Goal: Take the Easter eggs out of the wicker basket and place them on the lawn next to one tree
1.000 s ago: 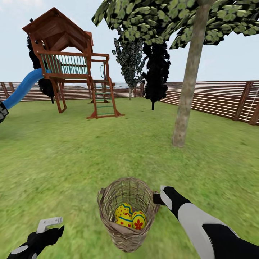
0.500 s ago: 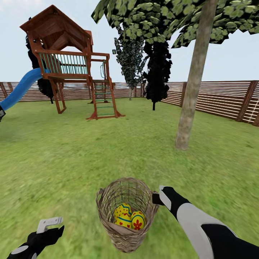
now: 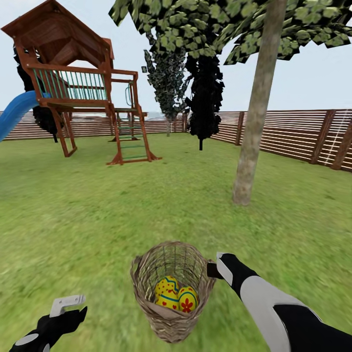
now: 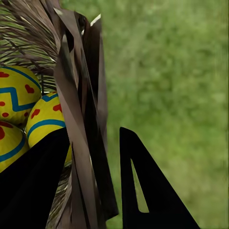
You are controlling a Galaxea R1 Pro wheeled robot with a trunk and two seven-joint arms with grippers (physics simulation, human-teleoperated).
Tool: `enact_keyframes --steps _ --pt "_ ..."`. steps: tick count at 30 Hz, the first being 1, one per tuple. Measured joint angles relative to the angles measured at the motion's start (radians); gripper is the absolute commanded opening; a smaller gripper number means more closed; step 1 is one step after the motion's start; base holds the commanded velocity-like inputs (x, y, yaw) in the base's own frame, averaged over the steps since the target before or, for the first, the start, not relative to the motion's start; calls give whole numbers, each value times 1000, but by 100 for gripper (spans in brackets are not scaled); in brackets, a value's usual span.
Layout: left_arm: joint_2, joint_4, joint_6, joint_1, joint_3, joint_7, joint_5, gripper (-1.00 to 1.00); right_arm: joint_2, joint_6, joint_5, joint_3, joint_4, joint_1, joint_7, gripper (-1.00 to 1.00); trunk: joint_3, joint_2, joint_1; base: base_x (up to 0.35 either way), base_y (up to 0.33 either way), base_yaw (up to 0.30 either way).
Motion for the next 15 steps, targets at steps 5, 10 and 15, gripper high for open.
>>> enact_keyframes --steps 5,10,15 --pt "0 0 0 0 0 0 0 100 0 0 0 1 0 0 0 -100 0 0 0 313 88 -18" --pt "0 0 0 0 0 0 0 100 0 1 3 3 0 0 0 -100 1 0 0 313 88 -142" --pt "0 1 0 0 0 1 0 100 0 0 -1 1 0 0 0 -100 2 0 0 313 88 -19"
